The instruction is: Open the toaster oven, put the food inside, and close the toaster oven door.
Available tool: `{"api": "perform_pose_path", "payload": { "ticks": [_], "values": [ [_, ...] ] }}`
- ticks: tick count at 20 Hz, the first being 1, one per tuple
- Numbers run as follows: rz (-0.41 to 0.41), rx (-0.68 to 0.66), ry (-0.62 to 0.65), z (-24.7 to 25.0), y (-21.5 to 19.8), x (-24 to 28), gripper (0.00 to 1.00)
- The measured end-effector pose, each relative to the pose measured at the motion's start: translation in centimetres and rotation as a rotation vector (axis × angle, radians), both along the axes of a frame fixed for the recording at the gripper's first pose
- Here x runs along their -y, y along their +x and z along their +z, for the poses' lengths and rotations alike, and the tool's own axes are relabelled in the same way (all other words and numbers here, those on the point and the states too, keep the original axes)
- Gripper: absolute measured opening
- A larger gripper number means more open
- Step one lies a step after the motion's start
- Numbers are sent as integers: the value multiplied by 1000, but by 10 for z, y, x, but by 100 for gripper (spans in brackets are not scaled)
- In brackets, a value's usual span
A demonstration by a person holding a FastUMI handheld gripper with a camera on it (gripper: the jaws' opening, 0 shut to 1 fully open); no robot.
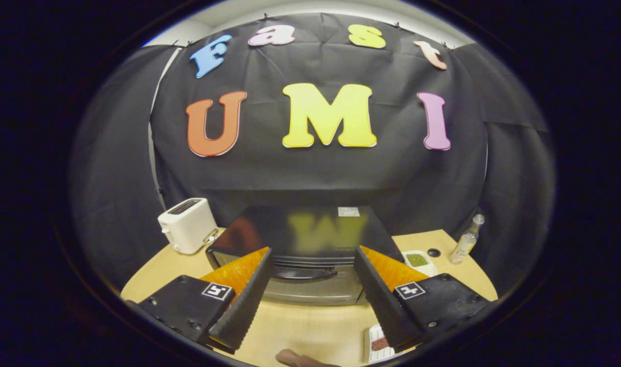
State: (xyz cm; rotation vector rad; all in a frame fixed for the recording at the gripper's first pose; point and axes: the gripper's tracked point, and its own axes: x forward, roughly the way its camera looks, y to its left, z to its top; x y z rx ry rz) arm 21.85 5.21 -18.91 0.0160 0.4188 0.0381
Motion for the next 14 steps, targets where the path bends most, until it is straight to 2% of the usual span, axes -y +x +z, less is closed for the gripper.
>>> {"api": "perform_pose_path", "payload": {
  "ticks": [6,10,14],
  "values": [
    [37,-106,-35,-44,30,-22,100],
    [22,-114,-20,-49,38,-28,100],
    [12,-113,-14,-47,29,-29,100]
  ]
}}
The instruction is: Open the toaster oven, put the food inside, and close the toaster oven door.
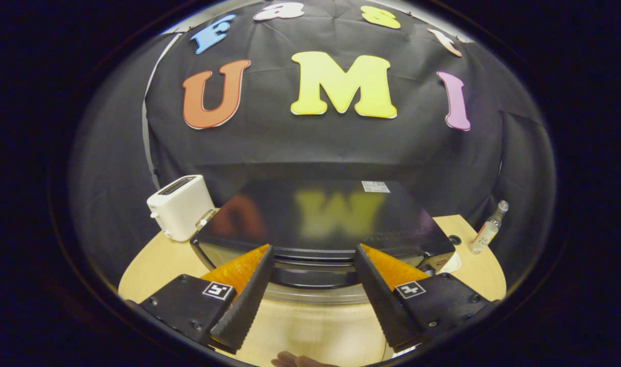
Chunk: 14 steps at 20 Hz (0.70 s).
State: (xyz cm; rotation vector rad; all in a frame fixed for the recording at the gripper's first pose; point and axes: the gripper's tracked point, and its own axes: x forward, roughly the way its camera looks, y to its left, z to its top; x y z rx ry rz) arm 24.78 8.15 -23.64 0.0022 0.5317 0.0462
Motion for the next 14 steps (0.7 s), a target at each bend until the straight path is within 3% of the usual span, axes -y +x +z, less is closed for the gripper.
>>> {"api": "perform_pose_path", "payload": {
  "ticks": [14],
  "values": [
    [5,-93,-87,-49,-123,-2,100]
  ]
}}
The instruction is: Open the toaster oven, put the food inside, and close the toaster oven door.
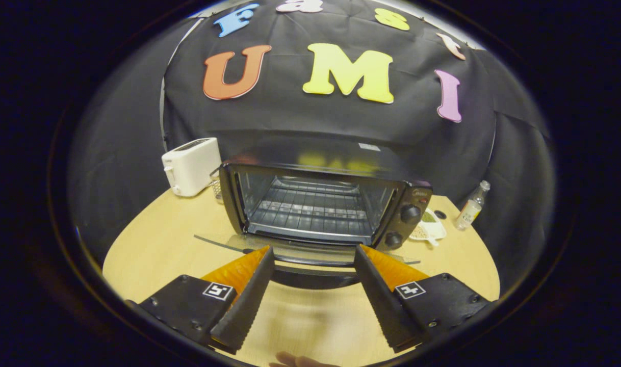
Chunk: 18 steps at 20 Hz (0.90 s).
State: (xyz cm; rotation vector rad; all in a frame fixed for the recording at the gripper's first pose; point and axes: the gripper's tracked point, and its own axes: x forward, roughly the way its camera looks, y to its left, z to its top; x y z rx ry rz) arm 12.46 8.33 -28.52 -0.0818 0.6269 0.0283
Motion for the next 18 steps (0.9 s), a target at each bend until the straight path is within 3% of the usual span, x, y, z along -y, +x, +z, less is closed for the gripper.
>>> {"api": "perform_pose_path", "payload": {
  "ticks": [13,18],
  "values": [
    [0,4,10,-44,-34,1,100],
    [-12,-70,69,-68,-46,-1,100]
  ]
}}
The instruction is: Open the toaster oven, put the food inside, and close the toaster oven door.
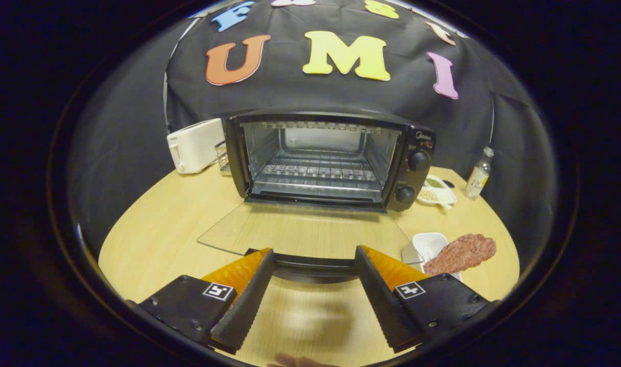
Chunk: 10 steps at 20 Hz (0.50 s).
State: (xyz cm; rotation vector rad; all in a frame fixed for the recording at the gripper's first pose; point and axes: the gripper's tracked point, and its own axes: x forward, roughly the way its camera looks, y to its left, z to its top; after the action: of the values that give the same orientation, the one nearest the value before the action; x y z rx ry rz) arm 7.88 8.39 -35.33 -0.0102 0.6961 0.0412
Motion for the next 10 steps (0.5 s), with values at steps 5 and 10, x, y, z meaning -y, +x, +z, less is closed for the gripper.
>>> {"api": "perform_pose_path", "payload": {
  "ticks": [5,10],
  "values": [
    [-2,-79,65,-21,-2,-5,100],
    [27,-103,143,-10,-9,-5,100]
  ]
}}
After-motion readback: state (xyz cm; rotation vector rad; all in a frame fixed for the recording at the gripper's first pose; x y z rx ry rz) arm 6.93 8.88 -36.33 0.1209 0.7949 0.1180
